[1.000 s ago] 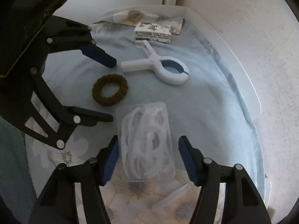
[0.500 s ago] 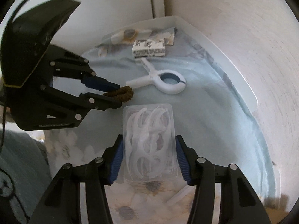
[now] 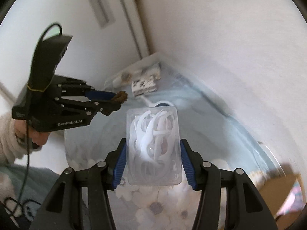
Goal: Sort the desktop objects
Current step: 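Grasp the brown scrunchie with the left gripper while the right grasps the clear hair-tie box, then carry the brown scrunchie and clear hair-tie box over the cardboard box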
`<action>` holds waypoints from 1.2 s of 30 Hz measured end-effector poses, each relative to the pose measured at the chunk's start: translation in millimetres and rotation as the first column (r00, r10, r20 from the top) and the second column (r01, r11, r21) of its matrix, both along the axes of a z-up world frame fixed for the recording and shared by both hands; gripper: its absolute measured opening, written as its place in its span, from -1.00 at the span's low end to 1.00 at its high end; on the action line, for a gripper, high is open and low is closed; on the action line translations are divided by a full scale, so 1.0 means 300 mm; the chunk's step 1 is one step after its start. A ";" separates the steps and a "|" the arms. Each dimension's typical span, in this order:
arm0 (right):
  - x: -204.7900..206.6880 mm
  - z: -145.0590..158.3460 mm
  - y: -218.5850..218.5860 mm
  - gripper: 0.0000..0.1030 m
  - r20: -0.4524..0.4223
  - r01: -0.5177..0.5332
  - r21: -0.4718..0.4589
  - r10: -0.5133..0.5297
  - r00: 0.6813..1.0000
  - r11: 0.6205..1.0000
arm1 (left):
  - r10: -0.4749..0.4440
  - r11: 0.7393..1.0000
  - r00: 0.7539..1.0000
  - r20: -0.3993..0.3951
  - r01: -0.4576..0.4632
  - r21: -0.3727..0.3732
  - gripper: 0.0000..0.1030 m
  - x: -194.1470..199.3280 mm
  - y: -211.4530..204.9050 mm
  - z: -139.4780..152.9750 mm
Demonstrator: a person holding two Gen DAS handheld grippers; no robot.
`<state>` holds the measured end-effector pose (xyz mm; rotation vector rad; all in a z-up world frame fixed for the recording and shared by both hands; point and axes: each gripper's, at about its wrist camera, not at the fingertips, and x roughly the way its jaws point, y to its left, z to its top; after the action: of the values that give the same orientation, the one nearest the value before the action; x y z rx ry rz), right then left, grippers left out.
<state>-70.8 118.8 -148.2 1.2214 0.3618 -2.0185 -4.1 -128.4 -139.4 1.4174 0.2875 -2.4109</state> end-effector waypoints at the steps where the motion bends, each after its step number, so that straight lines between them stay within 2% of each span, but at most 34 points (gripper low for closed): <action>1: 0.016 0.029 0.035 -0.04 -0.020 0.026 -0.005 -0.026 0.999 1.000 | -0.008 1.000 1.000 0.000 0.008 -0.011 -0.68 -0.014 0.010 0.020; 7: 0.099 0.138 0.223 -0.04 -0.087 0.180 -0.029 -0.182 0.979 0.983 | -0.095 0.995 0.994 -0.056 0.093 -0.042 -0.68 -0.063 0.095 0.145; 10: 0.162 0.193 0.336 -0.04 -0.116 0.278 -0.057 -0.283 0.952 0.959 | -0.189 0.979 0.979 -0.079 0.182 -0.094 -0.68 -0.114 0.189 0.202; 13: 0.236 0.222 0.435 -0.04 -0.130 0.366 -0.101 -0.377 0.917 0.925 | -0.258 0.961 0.964 -0.067 0.249 -0.121 -0.68 -0.174 0.276 0.210; 18: 0.370 0.232 0.579 -0.04 -0.137 0.492 -0.129 -0.507 0.851 0.861 | -0.386 0.921 0.918 -0.091 0.380 -0.084 -0.68 -0.261 0.456 0.226; 24: 0.530 0.222 0.736 -0.04 -0.124 0.625 -0.161 -0.644 0.755 0.763 | -0.530 0.848 0.841 -0.106 0.530 -0.034 -0.68 -0.374 0.704 0.226; 25: 0.555 0.214 0.759 -0.04 -0.119 0.646 -0.167 -0.665 0.737 0.745 | -0.541 0.840 0.834 -0.105 0.542 -0.025 -0.68 -0.383 0.727 0.221; 31: 0.620 0.166 0.862 -0.04 -0.056 0.740 -0.179 -0.758 0.650 0.648 | -0.625 0.780 0.780 -0.036 0.625 0.020 -0.68 -0.457 0.933 0.160; 32: 0.623 0.153 0.868 -0.04 -0.050 0.751 -0.171 -0.767 0.640 0.638 | -0.638 0.769 0.770 -0.019 0.638 0.030 -0.68 -0.473 0.967 0.139; 36: 0.622 0.107 0.893 -0.04 -0.027 0.776 -0.152 -0.787 0.616 0.612 | -0.655 0.755 0.755 0.017 0.654 0.051 -0.68 -0.513 1.035 0.094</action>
<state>115.7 386.8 -116.0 1.3384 -0.3533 -2.7954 -157.9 182.0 -111.1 1.8063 -0.2238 -2.9227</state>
